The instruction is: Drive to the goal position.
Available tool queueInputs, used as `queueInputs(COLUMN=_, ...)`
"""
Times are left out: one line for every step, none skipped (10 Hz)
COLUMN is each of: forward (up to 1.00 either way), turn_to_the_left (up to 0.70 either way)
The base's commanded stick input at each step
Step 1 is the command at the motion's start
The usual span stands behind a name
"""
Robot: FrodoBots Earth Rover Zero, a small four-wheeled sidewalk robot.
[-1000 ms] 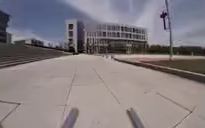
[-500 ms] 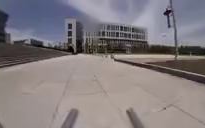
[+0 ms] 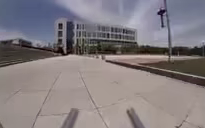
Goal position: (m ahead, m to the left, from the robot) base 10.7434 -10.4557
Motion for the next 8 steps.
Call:
queueInputs(forward=1.0, turn_to_the_left=0.01)
queueInputs(forward=1.0, turn_to_the_left=0.0)
queueInputs(forward=1.0, turn_to_the_left=0.01)
queueInputs(forward=1.0, turn_to_the_left=0.0)
queueInputs(forward=1.0, turn_to_the_left=0.0)
queueInputs(forward=1.0, turn_to_the_left=0.02)
queueInputs(forward=1.0, turn_to_the_left=0.01)
queueInputs(forward=1.0, turn_to_the_left=0.0)
